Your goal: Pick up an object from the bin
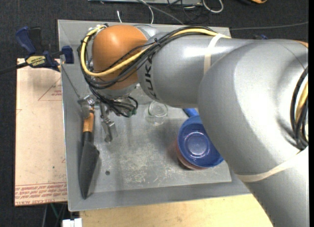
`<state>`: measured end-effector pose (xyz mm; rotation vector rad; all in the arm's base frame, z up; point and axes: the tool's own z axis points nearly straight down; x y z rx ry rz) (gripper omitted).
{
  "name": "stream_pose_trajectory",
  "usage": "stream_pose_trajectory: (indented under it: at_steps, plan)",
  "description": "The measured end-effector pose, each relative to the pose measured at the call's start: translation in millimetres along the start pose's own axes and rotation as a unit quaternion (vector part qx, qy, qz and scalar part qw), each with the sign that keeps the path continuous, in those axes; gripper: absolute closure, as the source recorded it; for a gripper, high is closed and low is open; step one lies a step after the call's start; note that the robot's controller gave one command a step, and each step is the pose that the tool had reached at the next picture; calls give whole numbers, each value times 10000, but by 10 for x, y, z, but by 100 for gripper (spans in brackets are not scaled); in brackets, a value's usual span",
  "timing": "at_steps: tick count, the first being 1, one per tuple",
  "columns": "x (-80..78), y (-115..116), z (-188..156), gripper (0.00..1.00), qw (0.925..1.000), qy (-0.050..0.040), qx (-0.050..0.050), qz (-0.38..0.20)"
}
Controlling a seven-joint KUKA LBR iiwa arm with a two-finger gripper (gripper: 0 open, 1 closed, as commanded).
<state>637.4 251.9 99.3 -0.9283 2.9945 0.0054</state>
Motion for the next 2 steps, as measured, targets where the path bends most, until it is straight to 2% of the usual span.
stream_pose_trajectory:
  at_steps: [1,2]
  plan:
    - [-183,-96,268,0,9999,-53,-2,-116]
    - [-50,-17,292,100,9816,-47,10,-1909]
